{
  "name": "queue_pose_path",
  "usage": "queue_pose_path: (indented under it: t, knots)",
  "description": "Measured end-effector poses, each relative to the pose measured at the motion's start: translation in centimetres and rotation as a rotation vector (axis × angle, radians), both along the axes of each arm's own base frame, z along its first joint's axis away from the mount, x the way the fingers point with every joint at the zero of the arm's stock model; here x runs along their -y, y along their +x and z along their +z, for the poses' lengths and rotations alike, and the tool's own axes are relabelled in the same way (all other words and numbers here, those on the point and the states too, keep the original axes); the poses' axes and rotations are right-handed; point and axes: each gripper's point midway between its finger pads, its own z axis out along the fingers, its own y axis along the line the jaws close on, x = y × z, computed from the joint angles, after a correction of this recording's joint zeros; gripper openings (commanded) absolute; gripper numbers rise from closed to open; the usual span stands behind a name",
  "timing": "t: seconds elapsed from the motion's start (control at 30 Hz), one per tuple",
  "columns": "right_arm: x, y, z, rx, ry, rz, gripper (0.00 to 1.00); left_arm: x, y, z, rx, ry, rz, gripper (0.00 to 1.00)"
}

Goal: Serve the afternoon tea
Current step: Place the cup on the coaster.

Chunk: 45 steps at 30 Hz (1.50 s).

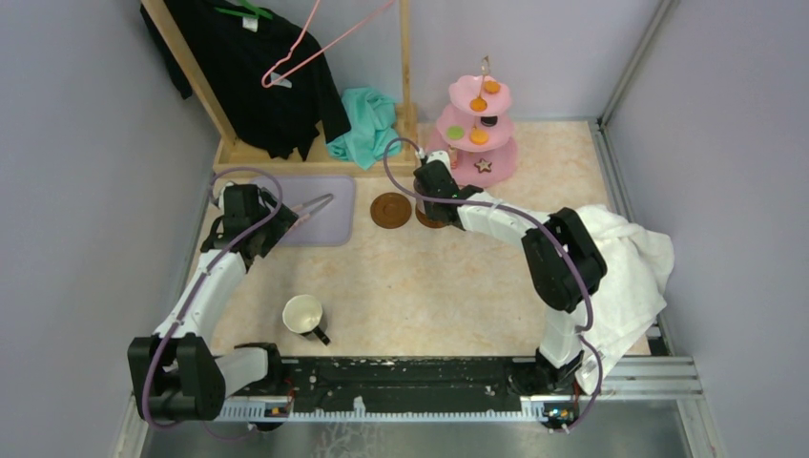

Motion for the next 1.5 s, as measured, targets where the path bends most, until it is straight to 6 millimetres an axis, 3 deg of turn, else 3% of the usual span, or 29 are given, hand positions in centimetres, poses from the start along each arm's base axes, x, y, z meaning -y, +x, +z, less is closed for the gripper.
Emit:
queue_pose_path:
  t: [1.5]
  knots:
    - [1.0, -1.0, -1.8, 0.007, 0.048, -0.038, 0.00, 0.5, 0.1, 0.2, 0.005, -0.021, -0.022, 0.86]
